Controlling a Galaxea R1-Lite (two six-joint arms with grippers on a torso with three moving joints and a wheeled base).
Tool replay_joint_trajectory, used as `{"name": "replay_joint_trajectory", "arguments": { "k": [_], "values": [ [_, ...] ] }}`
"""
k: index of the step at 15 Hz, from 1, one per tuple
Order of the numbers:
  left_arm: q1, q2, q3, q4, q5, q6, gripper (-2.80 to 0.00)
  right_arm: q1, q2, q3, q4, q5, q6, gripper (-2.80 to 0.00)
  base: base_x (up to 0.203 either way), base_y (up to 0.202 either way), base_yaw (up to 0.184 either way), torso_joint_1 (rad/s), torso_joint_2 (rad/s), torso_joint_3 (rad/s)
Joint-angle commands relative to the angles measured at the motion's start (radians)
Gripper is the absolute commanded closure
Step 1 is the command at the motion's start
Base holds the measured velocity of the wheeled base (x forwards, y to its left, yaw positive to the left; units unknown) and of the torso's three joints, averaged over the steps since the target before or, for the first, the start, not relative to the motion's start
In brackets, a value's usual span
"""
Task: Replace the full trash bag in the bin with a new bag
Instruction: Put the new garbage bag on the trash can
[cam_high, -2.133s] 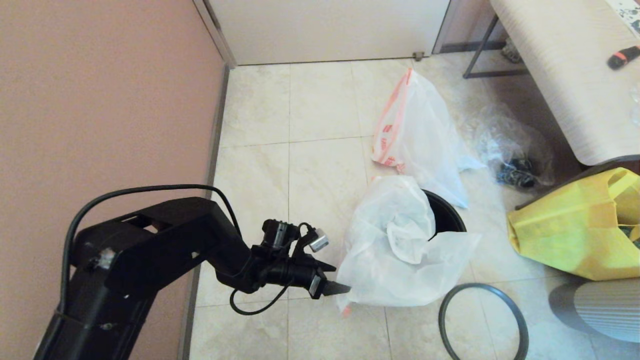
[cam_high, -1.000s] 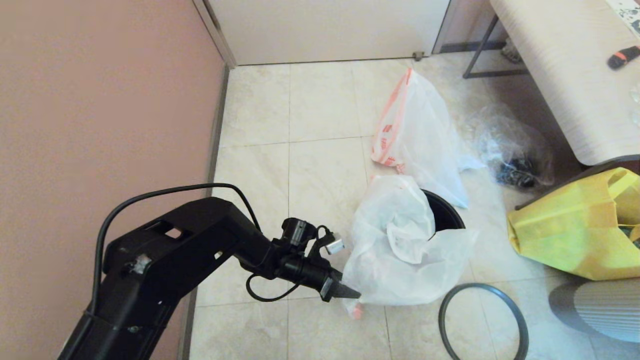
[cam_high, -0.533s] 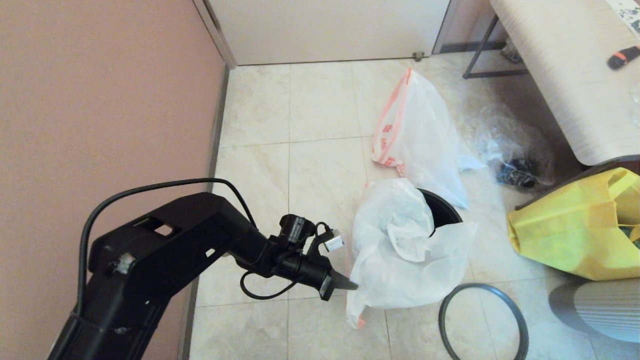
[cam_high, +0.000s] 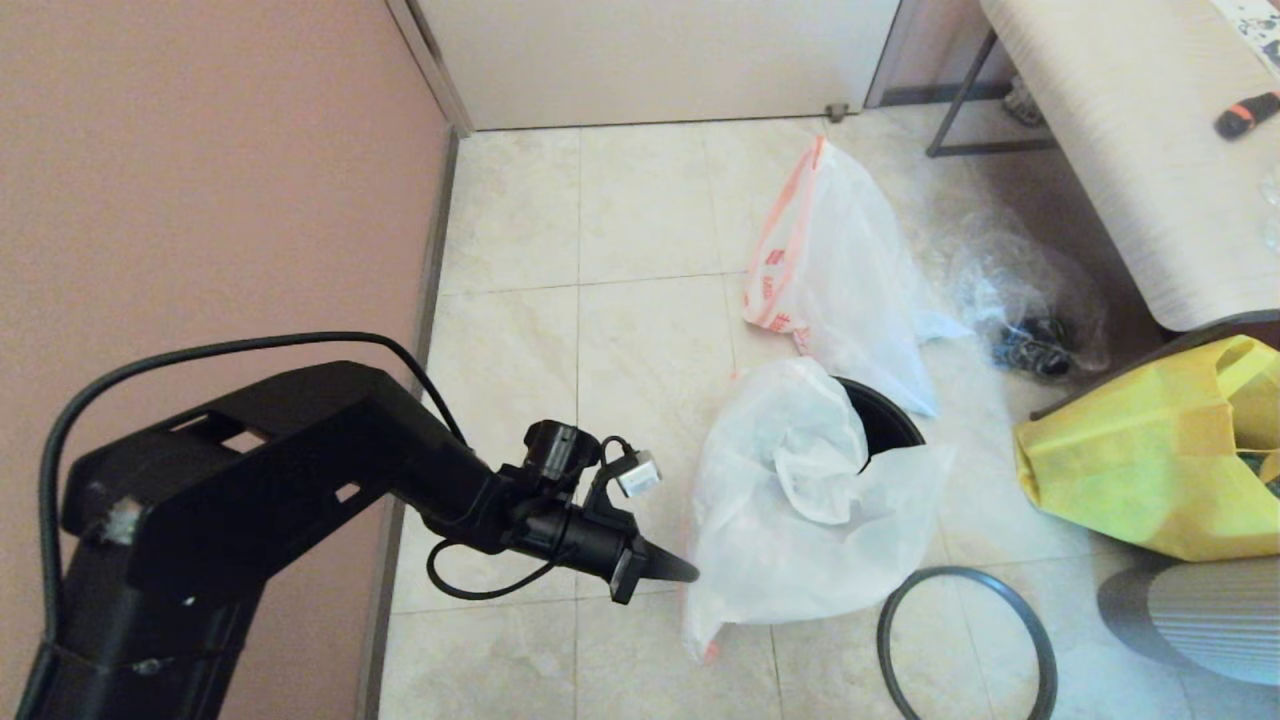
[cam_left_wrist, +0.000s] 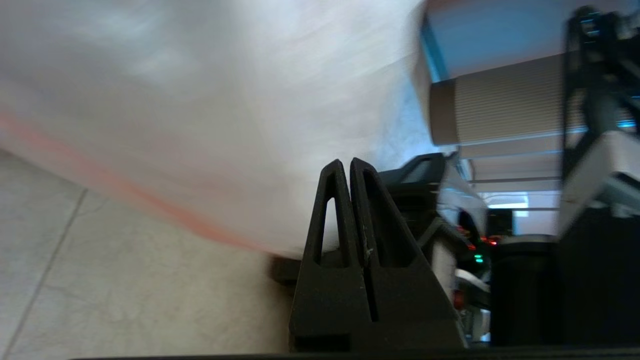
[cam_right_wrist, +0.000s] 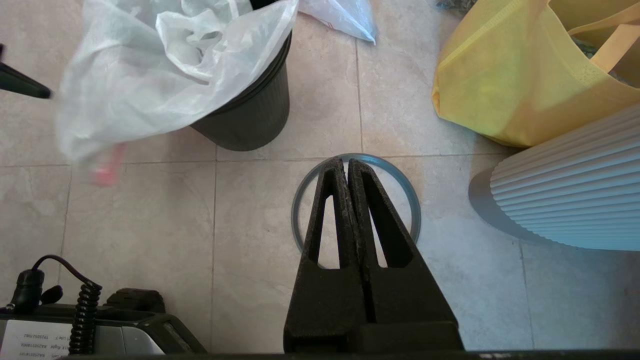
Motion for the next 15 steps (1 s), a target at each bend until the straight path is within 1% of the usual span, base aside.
{"name": "replay_joint_trajectory", "arguments": {
  "k": [1, 3, 4, 5, 6, 7, 8, 9, 10, 12, 13, 14, 15],
  "values": [
    [-0.006, -0.048, 0.029, -0.002, -0.007, 0.001, 0.00, 0.000, 0.002, 0.000, 0.001, 0.000, -0.002, 0.00, 0.000, 0.000, 0.000, 0.000, 0.00, 0.000],
    [-0.016, -0.048, 0.031, -0.002, -0.005, 0.001, 0.00, 0.000, 0.002, 0.000, 0.001, 0.000, -0.002, 0.00, 0.000, 0.000, 0.000, 0.000, 0.00, 0.000],
    [0.000, -0.051, 0.033, -0.001, -0.006, 0.000, 0.00, 0.000, 0.002, 0.000, 0.001, 0.000, 0.000, 0.00, 0.000, 0.000, 0.000, 0.000, 0.00, 0.000],
    [0.035, -0.053, 0.032, 0.000, -0.006, -0.019, 0.00, 0.000, 0.002, 0.000, 0.001, 0.000, 0.000, 0.00, 0.000, 0.000, 0.000, 0.000, 0.00, 0.000],
    [0.066, -0.053, 0.034, 0.001, -0.005, -0.071, 0.00, 0.000, 0.002, 0.000, 0.001, 0.000, 0.000, 0.00, 0.000, 0.000, 0.000, 0.000, 0.00, 0.000],
    [0.097, -0.048, 0.036, 0.002, -0.002, -0.103, 0.00, 0.000, 0.002, 0.000, 0.001, 0.000, 0.000, 0.00, 0.000, 0.000, 0.000, 0.000, 0.00, 0.000],
    [0.129, -0.035, 0.039, 0.001, 0.006, -0.112, 0.00, 0.000, 0.002, 0.000, 0.001, 0.000, 0.000, 0.00, 0.000, 0.000, 0.000, 0.000, 0.00, 0.000],
    [0.156, -0.022, 0.039, 0.001, 0.019, -0.110, 0.00, 0.000, 0.002, 0.000, 0.001, 0.000, 0.000, 0.00, 0.000, 0.000, 0.000, 0.000, 0.00, 0.000],
    [0.168, -0.002, 0.035, 0.000, 0.039, -0.104, 0.00, 0.000, 0.002, 0.000, 0.001, 0.000, 0.000, 0.00, 0.000, 0.000, 0.000, 0.000, 0.00, 0.000],
    [0.164, 0.055, 0.006, 0.002, 0.053, -0.097, 0.00, 0.000, 0.002, 0.000, 0.001, 0.000, 0.000, 0.00, 0.000, 0.000, 0.000, 0.000, 0.00, 0.000],
    [0.145, 0.083, -0.006, 0.001, 0.076, -0.095, 0.00, 0.000, 0.002, 0.000, 0.001, 0.000, 0.000, 0.00, 0.000, 0.000, 0.000, 0.000, 0.00, 0.000],
    [0.122, 0.095, -0.004, -0.001, 0.148, -0.086, 0.00, 0.000, 0.002, 0.000, 0.001, 0.000, 0.000, 0.00, 0.000, 0.000, 0.000, 0.000, 0.00, 0.000],
    [0.103, 0.115, 0.003, -0.003, 0.206, -0.048, 0.00, 0.000, 0.002, 0.000, 0.001, 0.000, 0.000, 0.00, 0.000, 0.000, 0.000, 0.000, 0.00, 0.000]
  ]
}}
